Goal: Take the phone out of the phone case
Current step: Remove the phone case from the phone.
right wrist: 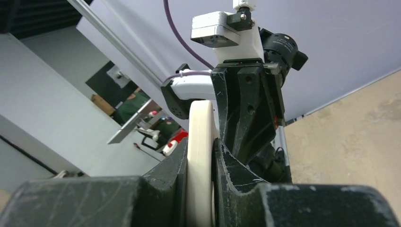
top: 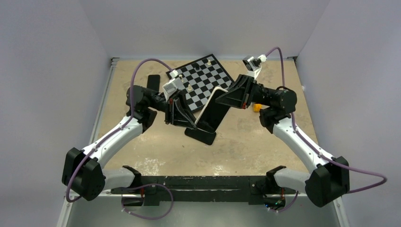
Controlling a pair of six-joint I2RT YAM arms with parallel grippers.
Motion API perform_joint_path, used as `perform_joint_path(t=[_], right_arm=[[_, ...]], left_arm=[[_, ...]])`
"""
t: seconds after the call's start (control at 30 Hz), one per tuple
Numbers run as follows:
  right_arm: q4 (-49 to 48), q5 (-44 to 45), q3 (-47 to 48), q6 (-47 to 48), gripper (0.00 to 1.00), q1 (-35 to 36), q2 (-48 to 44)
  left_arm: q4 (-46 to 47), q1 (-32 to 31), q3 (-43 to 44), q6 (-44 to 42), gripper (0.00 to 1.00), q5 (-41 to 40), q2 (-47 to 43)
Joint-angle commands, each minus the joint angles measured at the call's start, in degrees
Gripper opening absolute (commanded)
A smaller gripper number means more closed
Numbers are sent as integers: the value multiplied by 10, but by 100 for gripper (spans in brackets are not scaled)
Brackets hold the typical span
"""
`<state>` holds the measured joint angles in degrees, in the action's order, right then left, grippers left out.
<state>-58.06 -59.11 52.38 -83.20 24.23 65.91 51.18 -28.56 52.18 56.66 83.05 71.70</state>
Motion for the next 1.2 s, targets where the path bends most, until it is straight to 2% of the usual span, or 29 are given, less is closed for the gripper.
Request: perform_joint_path(t=[0.0,0.07,0.23,0.37,0.47,0.53,0.57,0.63,0.73,0.77,0.87,0.9,1.0,1.17], right_arm=[[-235,33,20,-259,0,35,-17],[-231,35,18,-262,0,36,-17],[-230,35,1,-263,0,37,-19],[-207,29,-5,-243,0,37,-22],[-148,28,0,-190,0,37,-32],[-60,33,14,-119,0,36,-43],[4,38,30,-62,0,36,-51],[178,64,67,66,0,35,-66],[333,120,113,202,0,30,-72],[356,134,121,218,0,28,-70],[367,158,127,232,0,28,-58],[355,160,126,226,0,28,-51],[316,155,115,203,0,28,-29],[313,167,108,199,0,28,-24]], left_arm=[[-92,31,0,-120,0,-93,21],[-156,32,3,-178,0,-103,10],[-137,32,2,-183,0,-87,5],[-193,32,22,-222,0,-101,5],[-338,32,49,-269,0,-179,-1],[-518,29,83,-321,0,-296,-9],[-584,29,96,-328,4,-348,-17],[-642,29,78,-329,29,-404,-52],[-645,29,14,-324,52,-448,-163],[-653,29,1,-322,55,-455,-195],[-668,28,-11,-294,57,-428,-256],[-659,28,-11,-274,56,-396,-266],[-597,22,-18,-184,53,-343,-280],[-482,8,-24,-82,52,-346,-294]])
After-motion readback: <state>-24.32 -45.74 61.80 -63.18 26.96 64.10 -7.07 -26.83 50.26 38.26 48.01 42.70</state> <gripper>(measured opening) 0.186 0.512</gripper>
